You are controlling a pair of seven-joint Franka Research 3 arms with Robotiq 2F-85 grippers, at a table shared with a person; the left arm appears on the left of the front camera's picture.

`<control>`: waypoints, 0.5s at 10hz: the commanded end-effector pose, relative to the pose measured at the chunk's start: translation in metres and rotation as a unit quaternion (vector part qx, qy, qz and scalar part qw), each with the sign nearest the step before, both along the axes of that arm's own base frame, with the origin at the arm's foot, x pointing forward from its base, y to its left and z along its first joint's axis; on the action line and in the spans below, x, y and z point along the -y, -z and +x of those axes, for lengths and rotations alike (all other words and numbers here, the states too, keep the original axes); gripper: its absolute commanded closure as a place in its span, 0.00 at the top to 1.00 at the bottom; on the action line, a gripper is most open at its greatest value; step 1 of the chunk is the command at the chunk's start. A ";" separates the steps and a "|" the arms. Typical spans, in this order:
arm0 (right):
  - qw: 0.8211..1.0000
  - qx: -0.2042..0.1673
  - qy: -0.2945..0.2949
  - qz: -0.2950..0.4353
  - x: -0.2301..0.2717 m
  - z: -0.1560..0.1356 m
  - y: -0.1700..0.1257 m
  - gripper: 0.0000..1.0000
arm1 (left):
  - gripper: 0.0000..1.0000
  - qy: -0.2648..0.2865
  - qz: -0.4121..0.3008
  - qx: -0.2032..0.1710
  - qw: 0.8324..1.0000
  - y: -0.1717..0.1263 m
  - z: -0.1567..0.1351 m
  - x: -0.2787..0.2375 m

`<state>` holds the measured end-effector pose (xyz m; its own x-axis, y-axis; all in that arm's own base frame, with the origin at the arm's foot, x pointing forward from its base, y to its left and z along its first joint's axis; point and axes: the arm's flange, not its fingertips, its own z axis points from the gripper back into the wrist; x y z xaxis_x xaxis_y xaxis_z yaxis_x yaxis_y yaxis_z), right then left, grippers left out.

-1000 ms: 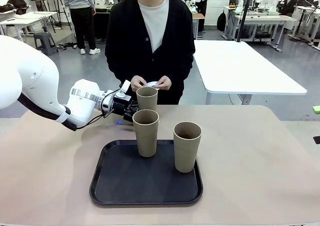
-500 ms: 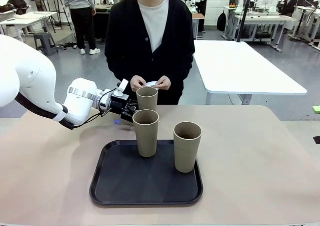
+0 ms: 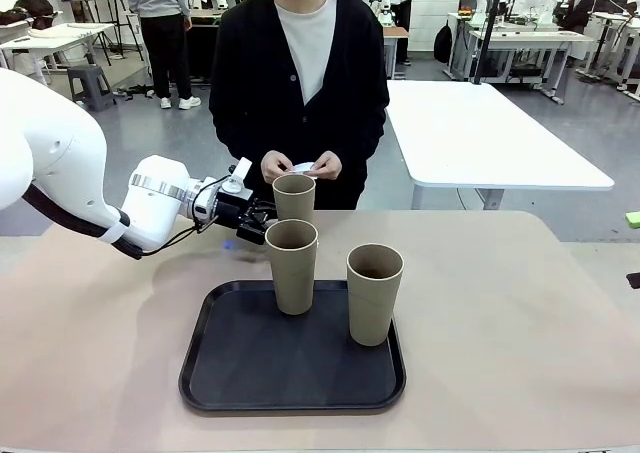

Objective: Place coasters on the table and set cups on them.
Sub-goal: Pick up one Reusable plastic cup and place it on a coaster set by the human.

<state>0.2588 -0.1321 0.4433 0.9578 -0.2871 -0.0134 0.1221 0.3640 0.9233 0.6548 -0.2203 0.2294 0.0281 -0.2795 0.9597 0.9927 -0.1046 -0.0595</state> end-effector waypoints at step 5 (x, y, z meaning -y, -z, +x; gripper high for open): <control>1.000 0.005 0.000 0.008 0.001 0.002 0.000 1.00 | 1.00 -0.021 0.169 -0.047 0.984 -0.090 -0.078 -0.071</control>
<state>0.2589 -0.1320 0.4430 0.9578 -0.2869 -0.0144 0.1229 0.3638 0.9233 0.6086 -0.1607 0.2807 0.1130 -0.4901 0.8643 0.9851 -0.0583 -0.1618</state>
